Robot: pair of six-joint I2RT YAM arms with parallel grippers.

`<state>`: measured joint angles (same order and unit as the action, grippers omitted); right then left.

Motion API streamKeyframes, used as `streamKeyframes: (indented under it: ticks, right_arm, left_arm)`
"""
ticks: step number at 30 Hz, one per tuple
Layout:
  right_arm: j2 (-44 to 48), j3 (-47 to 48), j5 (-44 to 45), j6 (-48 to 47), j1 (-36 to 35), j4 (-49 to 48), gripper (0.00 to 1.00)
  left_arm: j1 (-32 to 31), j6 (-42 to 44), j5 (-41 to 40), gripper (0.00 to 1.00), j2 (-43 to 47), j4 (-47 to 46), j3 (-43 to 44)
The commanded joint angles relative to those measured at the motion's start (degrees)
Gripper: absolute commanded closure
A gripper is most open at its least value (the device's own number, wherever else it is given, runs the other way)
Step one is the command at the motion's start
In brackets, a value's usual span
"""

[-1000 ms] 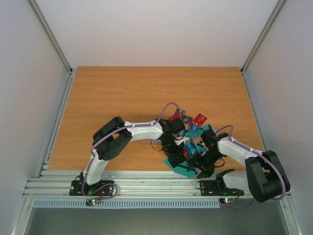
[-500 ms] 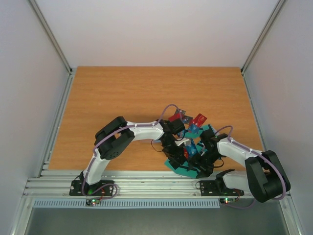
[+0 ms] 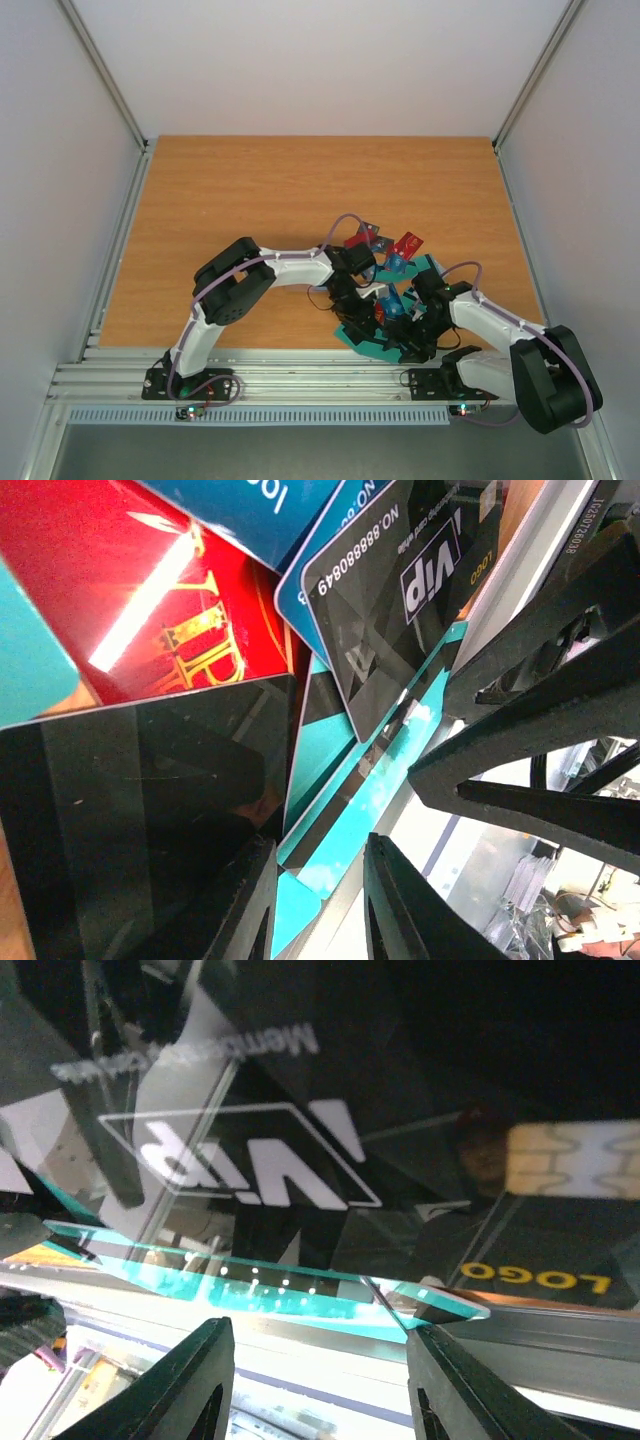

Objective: Put the credit cards into the card holder

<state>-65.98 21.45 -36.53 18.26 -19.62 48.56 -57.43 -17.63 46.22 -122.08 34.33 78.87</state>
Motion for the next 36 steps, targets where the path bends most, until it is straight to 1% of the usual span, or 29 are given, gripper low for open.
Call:
streamKeyframes:
  ticks: [1, 12, 18, 29, 36]
  right_arm:
    - [2.95, 0.22, -7.43, 0.03, -0.42, -9.57, 0.53]
    - [7.75, 2.49, -11.69, -3.02, -0.42, -6.57, 0.54]
    - [8.24, 2.89, -11.89, -2.47, -0.42, -8.92, 0.56]
    - [10.15, 6.00, -8.29, -0.51, -0.42, -10.58, 0.65]
    - [10.47, 8.03, -5.83, -0.47, -0.42, -9.14, 0.70]
  left_arm:
    - [-0.50, -0.52, -0.35, 0.73, -3.16, -1.41, -2.12]
    - [1.77, -2.27, 1.82, 0.73, -2.99, -4.46, -4.37]
    - [2.92, -4.34, 3.82, 0.73, -2.81, -7.73, -6.03]
    - [4.82, -6.76, 7.30, 0.73, -1.52, -11.01, -7.51]
    - [6.07, -8.46, 9.63, 0.73, -0.95, -12.73, -7.98]
